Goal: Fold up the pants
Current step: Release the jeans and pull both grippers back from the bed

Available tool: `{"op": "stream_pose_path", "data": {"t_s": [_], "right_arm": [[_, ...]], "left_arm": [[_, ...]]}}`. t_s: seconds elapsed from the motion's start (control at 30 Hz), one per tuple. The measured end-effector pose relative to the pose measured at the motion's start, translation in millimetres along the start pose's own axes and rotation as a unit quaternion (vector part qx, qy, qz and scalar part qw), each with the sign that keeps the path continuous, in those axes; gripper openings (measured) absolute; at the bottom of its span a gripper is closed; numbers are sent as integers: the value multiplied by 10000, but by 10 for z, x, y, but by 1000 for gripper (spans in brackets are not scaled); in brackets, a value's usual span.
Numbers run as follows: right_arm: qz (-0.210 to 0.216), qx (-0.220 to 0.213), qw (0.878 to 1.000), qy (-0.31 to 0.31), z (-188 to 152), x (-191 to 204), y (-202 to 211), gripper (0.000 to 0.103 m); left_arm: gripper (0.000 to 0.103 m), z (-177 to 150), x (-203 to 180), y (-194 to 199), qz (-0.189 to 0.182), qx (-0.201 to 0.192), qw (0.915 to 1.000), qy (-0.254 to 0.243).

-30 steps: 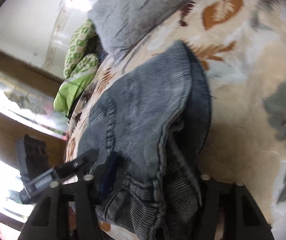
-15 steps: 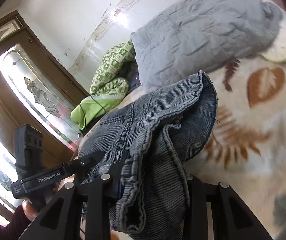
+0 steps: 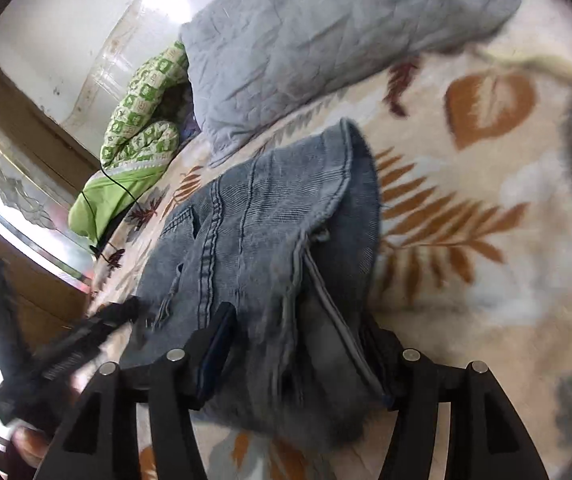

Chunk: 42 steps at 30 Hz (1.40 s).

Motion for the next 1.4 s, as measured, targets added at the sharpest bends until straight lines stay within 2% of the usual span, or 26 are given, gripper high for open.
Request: {"op": "stream_pose_path", "data": {"t_s": [0.07,0.17,0.3,0.67,0.87,1.03,1.07,1.13,1.2,1.27,1.4], "right_arm": [[15,-283,9994,177,-36,95,238,62],[134,-590,9981,130,-149,248,600,62],[-20,-957,9939,555,-196,608,1053,62],[-122,-1763,9756,1300,-177,1516,2192,66],[-93,-1979,9671,1597,-268,1884,2559,66],[31,-2083,9640,1653,-323,2044,2788,67],[33,-2128,9628,1668,-326,2064,2834,67],[15,-2208,9602,1708,-332,2097,2910,68],[56,-2251,9583,1758,-342,2139,2974,69],[108,-2290,9573,1761,-344,2157,3004,70],[56,-2253,9584,1750,-319,2110,2933,71]], "left_arm": [[79,19,96,316,288,-319,9990,-113],[80,28,195,716,558,-665,9960,-213],[81,24,286,1173,802,-1031,9910,-285],[83,20,564,2135,1069,-1694,9797,-41],[83,-10,632,2450,1062,-1877,9765,58],[84,-22,622,2644,1031,-2013,9740,87],[85,-18,617,2687,1040,-2062,9729,81],[95,-7,610,2743,1059,-2135,9712,67],[100,10,605,2792,1077,-2226,9689,52],[101,28,595,2816,1096,-2276,9675,43],[102,49,548,2682,1001,-2148,9715,48]]}}
Point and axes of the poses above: each gripper's, at about its wrist camera, not at the fingertips, and y roughly against the way its jaws point, x to its left, z to its top, the point moved 9 cm from there along -y, roughly the way its jaws point, and after that the axes turned 1 degree about -z, right-handed, at the moved point
